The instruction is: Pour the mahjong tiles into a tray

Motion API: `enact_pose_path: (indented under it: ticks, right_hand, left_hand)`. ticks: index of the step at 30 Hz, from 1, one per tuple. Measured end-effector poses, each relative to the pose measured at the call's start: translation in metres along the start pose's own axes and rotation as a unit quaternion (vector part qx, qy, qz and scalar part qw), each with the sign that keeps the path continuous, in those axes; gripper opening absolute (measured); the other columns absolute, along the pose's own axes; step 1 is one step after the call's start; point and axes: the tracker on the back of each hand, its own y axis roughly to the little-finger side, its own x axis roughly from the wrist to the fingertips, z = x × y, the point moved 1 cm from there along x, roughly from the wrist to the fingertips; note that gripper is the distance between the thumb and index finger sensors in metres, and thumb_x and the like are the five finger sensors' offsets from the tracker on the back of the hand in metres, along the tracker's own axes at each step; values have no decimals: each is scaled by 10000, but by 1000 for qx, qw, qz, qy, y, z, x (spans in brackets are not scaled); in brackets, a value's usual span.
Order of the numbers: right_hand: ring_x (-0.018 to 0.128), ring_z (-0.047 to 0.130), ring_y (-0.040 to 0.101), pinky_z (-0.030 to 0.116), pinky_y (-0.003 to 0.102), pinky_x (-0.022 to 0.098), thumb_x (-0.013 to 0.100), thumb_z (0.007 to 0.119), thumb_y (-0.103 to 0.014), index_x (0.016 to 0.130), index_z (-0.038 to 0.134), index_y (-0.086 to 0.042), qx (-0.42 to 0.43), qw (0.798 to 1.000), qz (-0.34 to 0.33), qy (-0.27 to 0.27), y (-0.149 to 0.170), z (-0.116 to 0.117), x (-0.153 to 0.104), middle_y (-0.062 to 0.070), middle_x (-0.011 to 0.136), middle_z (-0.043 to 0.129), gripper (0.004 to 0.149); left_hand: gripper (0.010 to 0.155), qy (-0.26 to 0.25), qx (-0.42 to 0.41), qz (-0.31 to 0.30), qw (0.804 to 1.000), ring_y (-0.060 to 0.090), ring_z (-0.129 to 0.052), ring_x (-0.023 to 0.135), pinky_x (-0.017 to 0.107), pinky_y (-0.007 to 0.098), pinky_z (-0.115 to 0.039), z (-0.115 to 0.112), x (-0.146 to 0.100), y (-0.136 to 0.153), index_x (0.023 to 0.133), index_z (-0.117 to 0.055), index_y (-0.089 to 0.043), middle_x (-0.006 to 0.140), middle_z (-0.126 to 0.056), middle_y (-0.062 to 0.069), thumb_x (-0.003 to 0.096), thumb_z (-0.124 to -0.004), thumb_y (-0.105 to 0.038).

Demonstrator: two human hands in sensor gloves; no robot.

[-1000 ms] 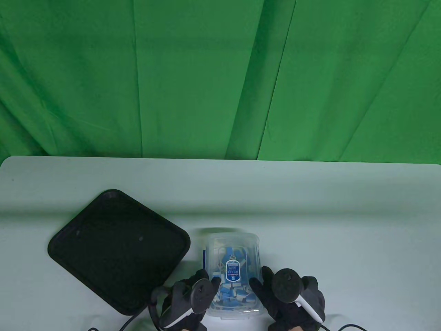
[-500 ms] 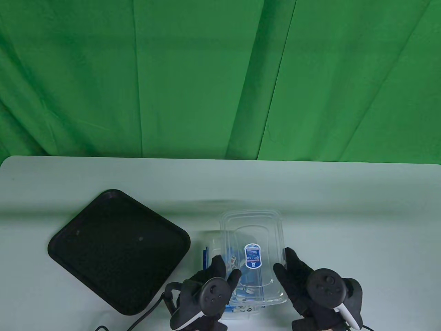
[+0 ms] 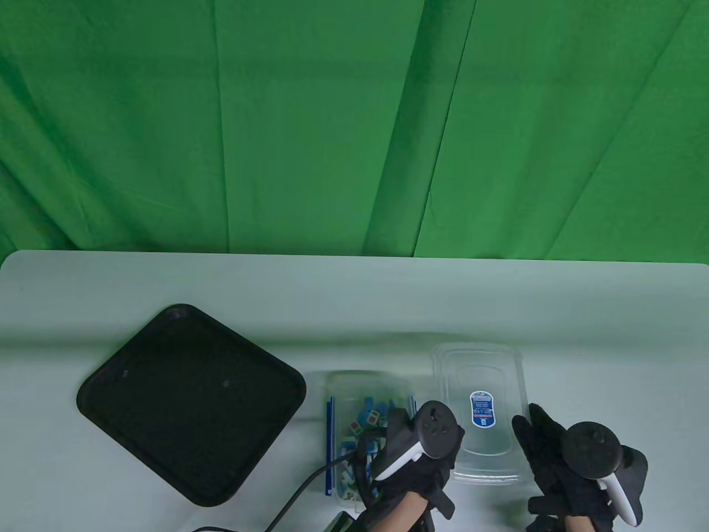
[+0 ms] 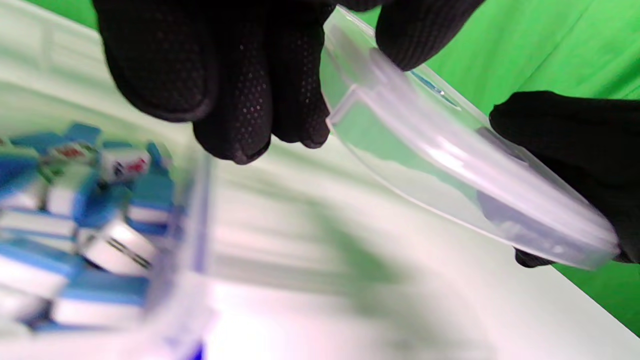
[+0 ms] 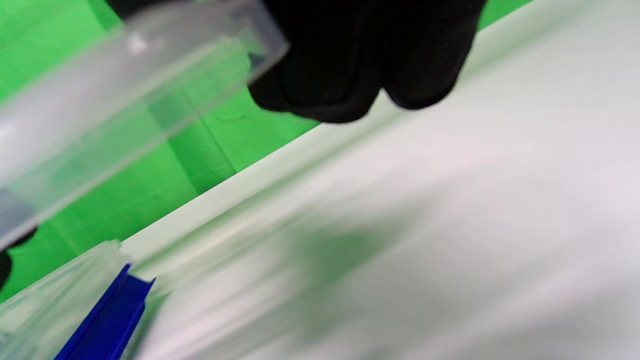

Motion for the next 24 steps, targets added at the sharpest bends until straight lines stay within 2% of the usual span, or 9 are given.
enact_pose_path:
  ticks: [7,11,13,15,17,24]
  right_hand:
    - [605,904,238,730,541,660,708,565,-499,1141,586,-27,-31,998,56,-11,19,-2,4,90,849,852,641]
    - [614,901,246,723,546,667,713,561,-489,1147,578,-29,-48,995,80,-42,25,2,8,95,858,848,633]
    - [617,902,254,717,550,671,716,559,-484,1149,580,-25,-65,992,90,-58,25,5,10,103,861,849,631]
    - [616,909,258,719,550,673,717,552,-480,1145,595,-31,-119,984,104,-78,23,9,12,105,859,860,622]
    - [611,915,263,722,552,672,716,556,-475,1139,611,-34,-135,982,110,-78,23,10,12,110,853,870,614]
    - [613,916,271,719,556,673,716,564,-463,1137,619,-34,-139,978,129,-91,30,15,17,112,854,872,604]
  left_hand:
    - [703,38,-9,20,999,352,-1027,602,408,461,-848,-18,20,-21,1050,-585,173,753,-995,137,670,-616,-419]
    - [703,61,-8,27,998,345,-1036,583,395,457,-854,-28,25,-22,1034,-606,187,735,-1006,133,671,-619,-415]
    - [695,73,-1,31,997,344,-1039,576,392,456,-855,-31,27,-23,1028,-616,192,727,-1013,132,673,-614,-405]
    - [681,101,1,38,994,341,-1042,570,388,455,-857,-37,30,-26,1021,-624,195,718,-1018,133,676,-602,-392]
    - [697,122,3,48,991,350,-1036,577,393,462,-852,-41,33,-28,1033,-589,224,726,-1013,141,680,-587,-376]
    - [687,157,11,64,985,365,-1026,597,406,471,-845,-54,44,-30,1046,-569,222,745,-1001,154,681,-570,-360]
